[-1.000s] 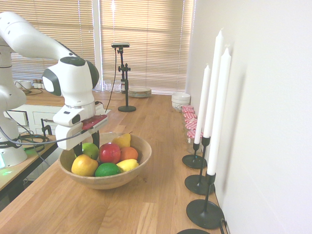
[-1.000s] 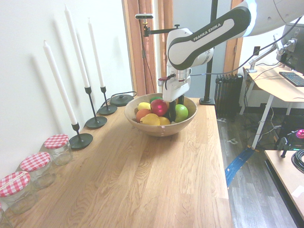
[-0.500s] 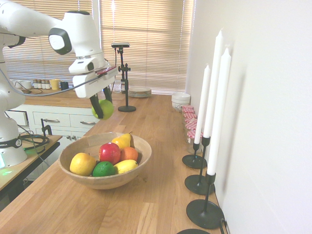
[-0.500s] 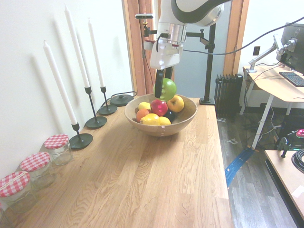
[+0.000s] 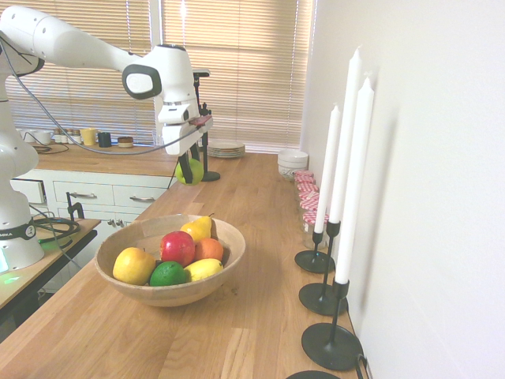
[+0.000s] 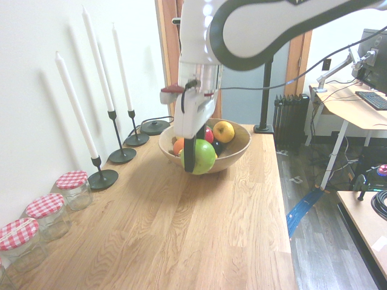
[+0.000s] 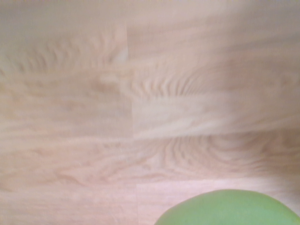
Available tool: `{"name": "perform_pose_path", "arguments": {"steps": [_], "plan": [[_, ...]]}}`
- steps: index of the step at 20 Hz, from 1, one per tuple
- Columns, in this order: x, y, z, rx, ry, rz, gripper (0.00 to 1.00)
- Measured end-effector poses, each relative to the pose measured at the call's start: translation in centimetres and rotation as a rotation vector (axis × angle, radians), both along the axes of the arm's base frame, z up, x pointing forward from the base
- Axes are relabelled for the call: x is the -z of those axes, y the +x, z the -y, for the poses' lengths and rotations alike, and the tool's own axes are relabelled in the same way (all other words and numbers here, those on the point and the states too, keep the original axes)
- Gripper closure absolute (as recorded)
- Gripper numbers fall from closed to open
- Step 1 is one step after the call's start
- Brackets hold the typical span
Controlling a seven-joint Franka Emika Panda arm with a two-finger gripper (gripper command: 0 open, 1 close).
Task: Take green apple out of the basket
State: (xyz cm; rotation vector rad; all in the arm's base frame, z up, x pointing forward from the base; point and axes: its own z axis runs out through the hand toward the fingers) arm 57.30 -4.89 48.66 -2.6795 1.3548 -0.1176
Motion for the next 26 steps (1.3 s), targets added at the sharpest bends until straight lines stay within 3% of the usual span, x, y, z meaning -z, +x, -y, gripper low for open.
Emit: {"name": "perform_pose_path", "arguments": {"steps": [7, 21, 22, 26], "plan": [[9.0, -0.5, -2.1, -0.013, -0.02, -0.085, 1.0], [14.0, 0.2, -1.0, -0.015, -0.058, -0.096, 1.0], [14.0, 0.2, -0.8, -0.013, -0.058, -0.096, 0.0], [14.0, 0.2, -0.7, -0.012, -0.058, -0.096, 0.0]]}}
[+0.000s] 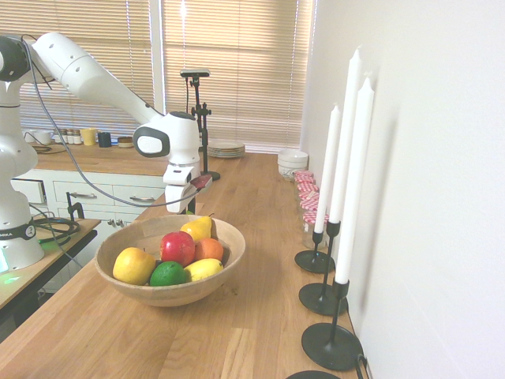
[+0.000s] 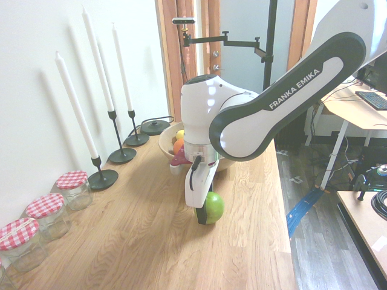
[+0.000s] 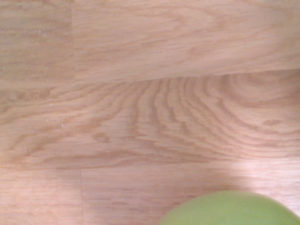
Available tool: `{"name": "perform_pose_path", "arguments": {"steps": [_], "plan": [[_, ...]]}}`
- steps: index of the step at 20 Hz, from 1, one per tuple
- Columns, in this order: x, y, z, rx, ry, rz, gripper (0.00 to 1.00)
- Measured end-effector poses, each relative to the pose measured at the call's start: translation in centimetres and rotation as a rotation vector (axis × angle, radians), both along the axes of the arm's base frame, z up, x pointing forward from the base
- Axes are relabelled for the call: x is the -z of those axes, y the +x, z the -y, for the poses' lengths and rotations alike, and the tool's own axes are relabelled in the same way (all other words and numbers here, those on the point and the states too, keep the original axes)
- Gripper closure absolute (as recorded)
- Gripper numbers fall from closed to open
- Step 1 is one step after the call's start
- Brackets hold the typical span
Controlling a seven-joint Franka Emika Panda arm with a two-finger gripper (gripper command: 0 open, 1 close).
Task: Take green apple out of the basket
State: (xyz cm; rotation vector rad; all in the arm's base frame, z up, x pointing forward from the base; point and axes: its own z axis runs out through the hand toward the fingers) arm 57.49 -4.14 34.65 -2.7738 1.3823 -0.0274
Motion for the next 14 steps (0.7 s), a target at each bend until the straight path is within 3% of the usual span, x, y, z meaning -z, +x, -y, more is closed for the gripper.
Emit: {"name": "perform_pose_path", "arguments": {"steps": [14], "plan": [[-0.29, 0.03, 0.14, 0.011, 0.011, -0.003, 0.0]]}}
